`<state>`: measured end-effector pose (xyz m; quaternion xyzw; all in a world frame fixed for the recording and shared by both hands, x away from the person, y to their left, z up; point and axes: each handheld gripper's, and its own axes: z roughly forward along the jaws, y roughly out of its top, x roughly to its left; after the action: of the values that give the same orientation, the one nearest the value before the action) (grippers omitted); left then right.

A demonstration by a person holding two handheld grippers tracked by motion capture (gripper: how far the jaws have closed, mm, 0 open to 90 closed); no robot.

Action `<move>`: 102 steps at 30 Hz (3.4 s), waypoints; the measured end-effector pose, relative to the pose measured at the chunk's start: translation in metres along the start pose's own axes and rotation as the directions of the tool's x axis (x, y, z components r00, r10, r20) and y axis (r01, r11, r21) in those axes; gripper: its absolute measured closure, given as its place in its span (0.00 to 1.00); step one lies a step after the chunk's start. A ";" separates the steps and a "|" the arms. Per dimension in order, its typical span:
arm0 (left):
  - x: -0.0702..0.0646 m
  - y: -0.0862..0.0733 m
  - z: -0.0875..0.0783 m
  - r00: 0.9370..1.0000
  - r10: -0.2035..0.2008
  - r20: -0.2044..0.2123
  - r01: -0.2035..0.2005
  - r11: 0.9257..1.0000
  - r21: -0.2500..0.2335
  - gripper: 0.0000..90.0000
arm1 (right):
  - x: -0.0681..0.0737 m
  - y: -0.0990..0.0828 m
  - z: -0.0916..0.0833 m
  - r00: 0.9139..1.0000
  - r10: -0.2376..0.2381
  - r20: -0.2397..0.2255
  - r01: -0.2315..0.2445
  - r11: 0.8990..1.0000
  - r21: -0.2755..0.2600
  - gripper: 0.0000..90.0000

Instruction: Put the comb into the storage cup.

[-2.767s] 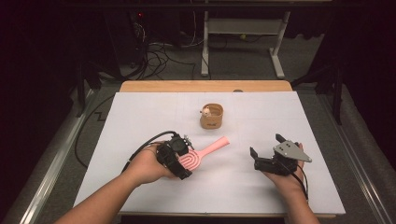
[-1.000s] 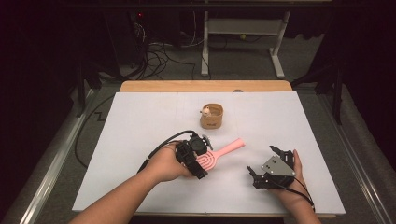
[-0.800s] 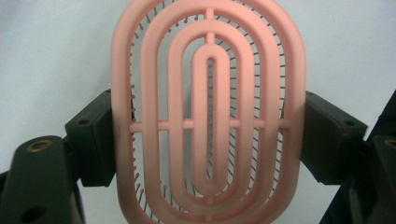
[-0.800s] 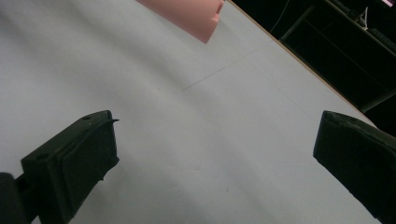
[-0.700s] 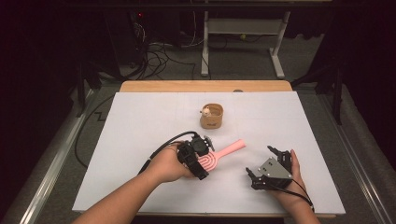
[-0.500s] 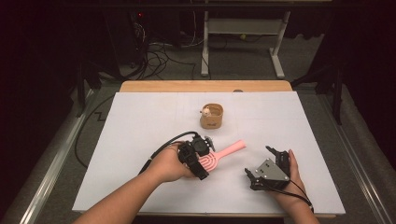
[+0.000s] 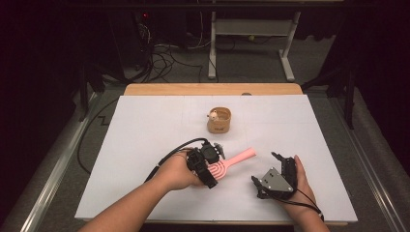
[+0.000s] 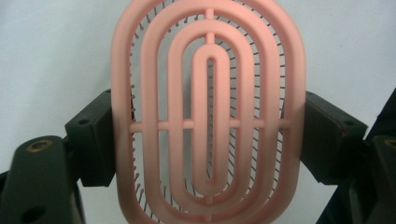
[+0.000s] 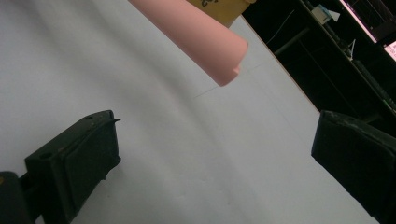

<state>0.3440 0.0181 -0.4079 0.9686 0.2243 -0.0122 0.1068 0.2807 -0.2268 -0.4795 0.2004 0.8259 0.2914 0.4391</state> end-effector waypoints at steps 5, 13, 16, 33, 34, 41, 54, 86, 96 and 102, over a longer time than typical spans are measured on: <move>-0.002 0.004 0.002 1.000 0.003 0.007 -0.003 1.000 -0.001 0.22 | 0.004 0.003 0.000 0.999 -0.041 0.014 0.041 0.999 0.002 0.04; -0.008 0.011 0.006 1.000 0.017 0.005 -0.017 1.000 0.010 0.22 | 0.006 0.006 0.000 0.996 -0.086 0.024 0.086 0.996 0.003 0.09; -0.009 0.012 0.007 1.000 0.024 0.009 -0.024 1.000 0.014 0.22 | 0.007 0.007 -0.001 0.993 -0.111 0.033 0.111 0.994 0.002 0.12; -0.016 0.019 0.012 0.998 0.052 0.019 -0.053 0.998 0.032 0.22 | 0.024 0.023 0.005 0.969 -0.243 0.049 0.244 0.970 -0.017 0.25; -0.017 0.019 0.013 0.998 0.055 0.019 -0.056 0.998 0.034 0.22 | 0.026 0.023 0.006 0.968 -0.245 0.047 0.246 0.969 -0.020 0.26; -0.017 0.020 0.012 0.998 0.059 0.022 -0.060 0.998 0.037 0.22 | 0.034 0.030 0.006 0.953 -0.299 0.049 0.301 0.953 -0.039 0.37; -0.020 0.025 0.011 0.998 0.065 0.022 -0.065 0.997 0.031 0.22 | 0.047 0.037 0.007 0.915 -0.403 0.018 0.403 0.915 -0.033 0.49; -0.023 0.030 0.010 0.997 0.081 0.015 -0.081 0.996 0.041 0.22 | 0.061 0.041 0.007 0.827 -0.558 0.067 0.560 0.829 0.000 0.66; -0.024 0.031 0.011 0.996 0.087 0.015 -0.087 0.995 0.037 0.22 | 0.063 0.041 0.007 0.807 -0.586 0.077 0.587 0.809 0.009 0.70; -0.024 0.030 0.010 0.996 0.088 0.023 -0.089 0.995 0.036 0.22 | 0.064 0.042 0.006 0.795 -0.599 0.094 0.600 0.800 0.022 0.73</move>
<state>0.3357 -0.0211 -0.4100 0.9792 0.1798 -0.0219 0.0915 0.2547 -0.1559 -0.4941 -0.0591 0.8236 0.1311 0.5487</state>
